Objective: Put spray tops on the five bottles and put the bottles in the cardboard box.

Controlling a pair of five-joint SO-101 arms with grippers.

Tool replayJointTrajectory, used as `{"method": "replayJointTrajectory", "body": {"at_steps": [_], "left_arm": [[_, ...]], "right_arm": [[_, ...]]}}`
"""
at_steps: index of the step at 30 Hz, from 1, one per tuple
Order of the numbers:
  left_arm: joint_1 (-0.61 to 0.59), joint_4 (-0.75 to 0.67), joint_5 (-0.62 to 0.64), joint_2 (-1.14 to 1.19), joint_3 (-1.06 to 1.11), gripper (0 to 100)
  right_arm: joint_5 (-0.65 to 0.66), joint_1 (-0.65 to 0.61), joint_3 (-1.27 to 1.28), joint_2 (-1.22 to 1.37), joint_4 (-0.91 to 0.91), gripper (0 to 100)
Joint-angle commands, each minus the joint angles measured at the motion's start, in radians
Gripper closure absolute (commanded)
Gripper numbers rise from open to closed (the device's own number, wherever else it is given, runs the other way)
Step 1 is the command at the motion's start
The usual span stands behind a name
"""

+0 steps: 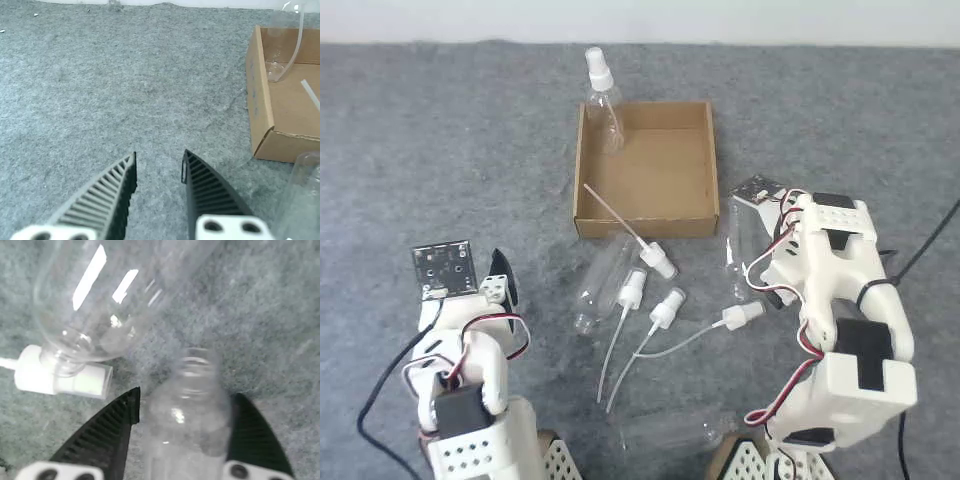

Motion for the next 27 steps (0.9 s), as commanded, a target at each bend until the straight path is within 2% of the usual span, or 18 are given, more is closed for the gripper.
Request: {"method": "replayJointTrajectory", "body": {"at_steps": [1, 7, 12, 27], "left_arm": [[-0.002, -0.032, -0.008, -0.012, -0.013, 86], [-0.002, -0.032, -0.008, -0.012, -0.013, 86], [-0.002, -0.032, -0.008, -0.012, -0.013, 86], [-0.003, -0.032, -0.008, -0.012, -0.013, 86]], "right_arm": [[0.009, 0.028, -0.074, -0.041, -0.001, 82.1], [0.006, 0.035, -0.072, -0.097, 0.012, 81.8], [0.006, 0.018, -0.072, -0.101, 0.038, 72.7], [0.003, 0.013, -0.068, -0.099, -0.027, 74.2]]}}
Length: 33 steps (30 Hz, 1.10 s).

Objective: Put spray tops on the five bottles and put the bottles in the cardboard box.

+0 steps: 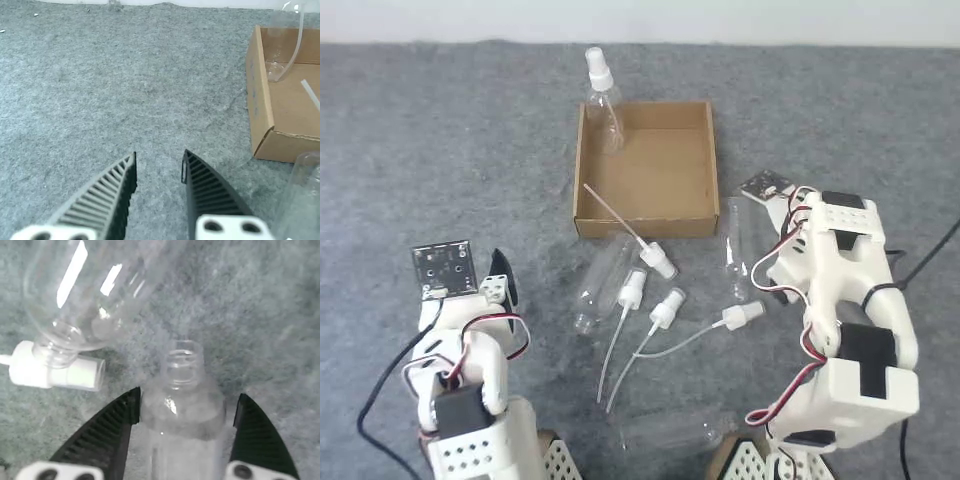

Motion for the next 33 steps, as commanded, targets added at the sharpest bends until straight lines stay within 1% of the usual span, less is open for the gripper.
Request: {"method": "replayJointTrajectory", "body": {"at_steps": [1, 8, 16, 21, 26, 33], "left_arm": [[-0.003, -0.032, -0.008, -0.012, -0.013, 86], [-0.003, -0.032, -0.008, -0.012, -0.013, 86], [-0.002, -0.034, -0.008, -0.012, -0.013, 86], [-0.002, -0.035, -0.008, -0.012, -0.013, 86], [-0.002, -0.035, -0.008, -0.012, -0.013, 86], [-0.003, -0.035, -0.008, -0.012, -0.013, 86]], "right_arm": [[0.005, -0.008, -0.058, -0.070, -0.028, 74.2], [0.006, -0.010, -0.058, -0.071, -0.030, 74.7], [0.006, -0.008, -0.063, -0.088, -0.001, 88.4], [0.002, -0.021, -0.063, -0.194, 0.084, 91.7], [-0.114, -0.059, -0.060, -0.337, 0.174, 91.9], [-0.242, -0.119, -0.058, -0.489, 0.254, 91.9]]}}
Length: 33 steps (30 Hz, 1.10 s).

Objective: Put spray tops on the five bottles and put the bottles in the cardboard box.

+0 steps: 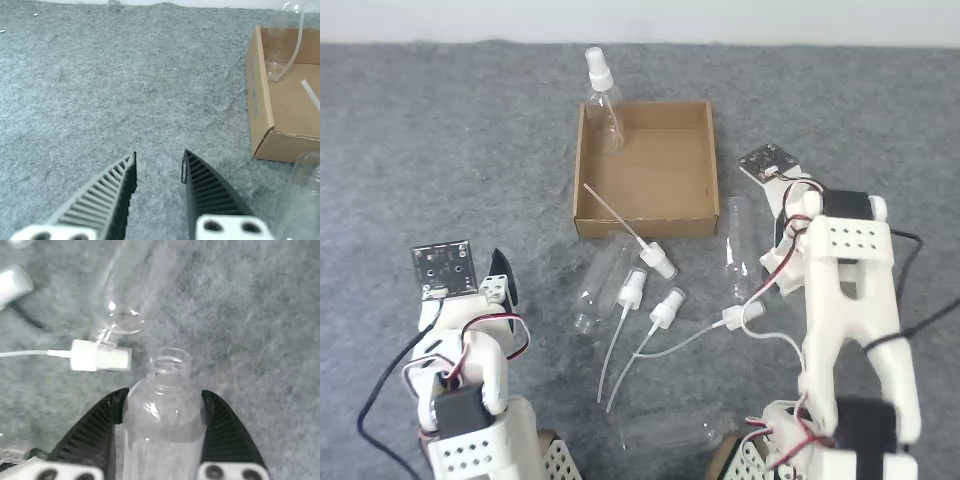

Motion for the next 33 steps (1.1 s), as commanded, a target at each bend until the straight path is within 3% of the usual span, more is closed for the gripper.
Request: {"method": "replayJointTrajectory", "body": {"at_steps": [1, 6, 15, 23, 33], "left_arm": [[-0.003, -0.035, -0.008, -0.012, -0.013, 86], [-0.002, -0.035, -0.008, -0.012, -0.012, 86], [-0.002, -0.032, -0.008, -0.012, -0.012, 86], [0.000, -0.032, -0.008, -0.012, -0.012, 86], [0.000, -0.031, -0.006, -0.012, -0.016, 86]], "right_arm": [[-0.081, -0.036, -0.058, -0.119, 0.042, 91.9], [-0.222, -0.076, -0.058, -0.203, 0.085, 91.9], [-0.333, -0.148, -0.055, -0.404, 0.153, 91.9], [-0.419, -0.145, 0.160, -0.564, -0.004, 91.9], [-0.420, -0.140, 0.368, -0.819, -0.147, 91.8]]}}
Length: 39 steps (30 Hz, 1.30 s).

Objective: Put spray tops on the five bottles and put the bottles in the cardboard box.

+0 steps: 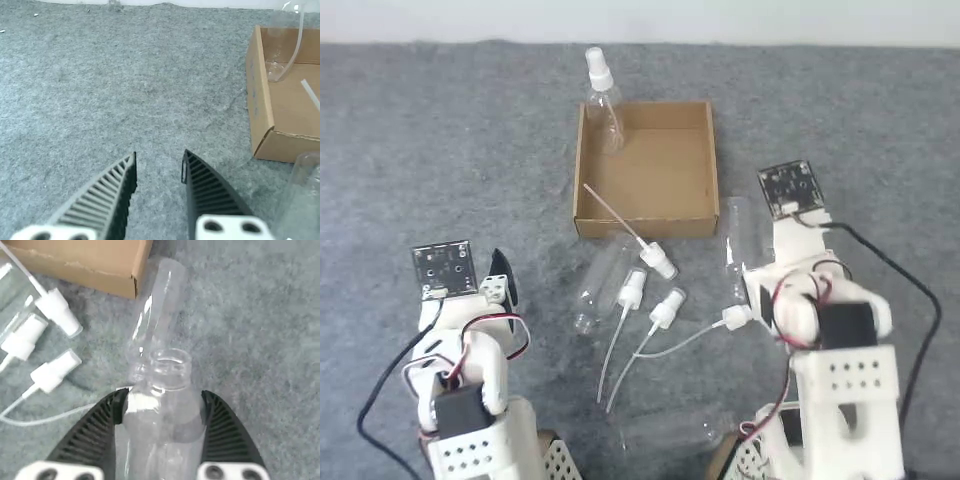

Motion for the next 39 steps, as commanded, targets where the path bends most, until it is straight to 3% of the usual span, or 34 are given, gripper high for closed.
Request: {"method": "replayJointTrajectory", "body": {"at_steps": [1, 7, 13, 18, 24, 39], "left_arm": [[0.000, -0.034, -0.006, -0.012, -0.016, 86], [0.000, -0.026, -0.080, -0.012, -0.081, 86], [0.011, 0.028, -0.169, -0.005, -0.228, 86], [0.147, 0.172, -0.261, -0.003, -0.348, 86], [0.288, 0.275, -0.273, 0.017, -0.456, 86], [0.525, 0.281, -0.216, 0.723, -0.727, 86]], "right_arm": [[-0.011, 0.001, 0.023, -0.122, -0.045, 91.8], [-0.021, 0.005, 0.106, -0.231, -0.099, 91.6], [-0.091, 0.124, 0.150, -0.275, -0.163, 91.5], [-0.110, 0.142, 0.161, -0.280, -0.183, 91.7], [-0.112, 0.189, 0.190, -0.280, -0.231, 91.9], [-0.160, 0.294, 0.192, -0.280, -0.245, 91.9]]}}
